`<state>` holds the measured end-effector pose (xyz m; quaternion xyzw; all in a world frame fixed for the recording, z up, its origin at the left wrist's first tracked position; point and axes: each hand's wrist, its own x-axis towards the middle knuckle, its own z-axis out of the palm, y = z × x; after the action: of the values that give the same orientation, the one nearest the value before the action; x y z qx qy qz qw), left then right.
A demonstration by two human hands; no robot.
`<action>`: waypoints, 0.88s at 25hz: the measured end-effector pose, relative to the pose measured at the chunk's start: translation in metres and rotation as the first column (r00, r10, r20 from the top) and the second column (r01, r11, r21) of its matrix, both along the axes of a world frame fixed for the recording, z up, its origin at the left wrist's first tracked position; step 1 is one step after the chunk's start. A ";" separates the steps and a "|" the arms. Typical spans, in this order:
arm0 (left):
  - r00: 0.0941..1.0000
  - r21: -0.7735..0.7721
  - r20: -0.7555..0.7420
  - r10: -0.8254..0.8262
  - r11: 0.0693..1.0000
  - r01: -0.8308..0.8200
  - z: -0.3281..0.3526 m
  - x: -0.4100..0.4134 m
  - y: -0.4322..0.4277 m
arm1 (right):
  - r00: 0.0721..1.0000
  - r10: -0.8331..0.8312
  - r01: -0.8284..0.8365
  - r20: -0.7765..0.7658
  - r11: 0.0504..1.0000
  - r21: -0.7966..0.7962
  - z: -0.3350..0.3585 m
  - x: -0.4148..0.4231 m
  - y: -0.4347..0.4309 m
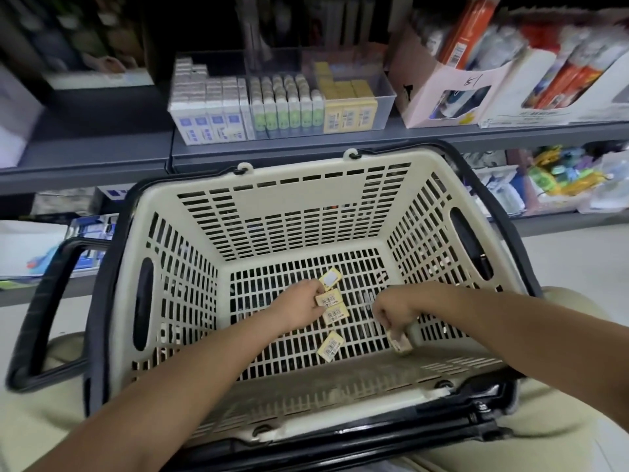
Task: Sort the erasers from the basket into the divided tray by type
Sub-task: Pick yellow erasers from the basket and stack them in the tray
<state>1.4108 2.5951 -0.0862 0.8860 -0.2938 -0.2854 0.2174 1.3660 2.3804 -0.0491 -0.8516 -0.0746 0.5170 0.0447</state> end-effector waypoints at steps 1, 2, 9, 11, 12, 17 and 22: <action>0.999 -0.010 -0.005 0.047 0.999 -0.047 0.000 -0.001 -0.004 | 0.996 -0.083 0.082 0.021 0.995 0.058 0.003 0.004 0.002; 0.995 -0.030 -0.018 0.095 0.995 -0.096 0.002 -0.001 -0.008 | 0.982 -0.184 0.178 0.033 0.975 0.137 0.006 0.009 0.004; 0.565 -0.081 -0.779 0.274 0.848 -0.523 0.013 0.002 -0.012 | 0.731 -0.682 0.554 0.028 0.617 0.559 0.006 0.039 0.039; 0.509 -0.051 -0.787 0.349 0.785 -0.618 0.012 0.011 -0.005 | 0.748 -0.578 0.412 0.325 0.790 0.455 -0.003 0.046 0.036; 0.477 -0.049 -0.794 0.378 0.742 -0.669 0.013 0.015 -0.001 | 0.778 -0.451 0.311 0.439 0.882 0.355 -0.008 0.048 0.034; 0.323 -0.036 -0.836 0.443 0.544 -0.838 0.014 0.036 0.016 | 0.859 -0.056 -0.027 0.509 0.988 0.154 -0.027 0.046 0.039; 0.198 0.007 -0.872 0.449 0.414 -0.910 0.014 0.046 0.021 | 0.853 -0.293 0.121 0.431 0.916 0.383 -0.012 0.054 0.034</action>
<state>1.4569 2.6164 -0.0719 0.5996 0.2174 -0.4031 0.6564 1.4195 2.4147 -0.0614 -0.9348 -0.0784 0.2606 0.2283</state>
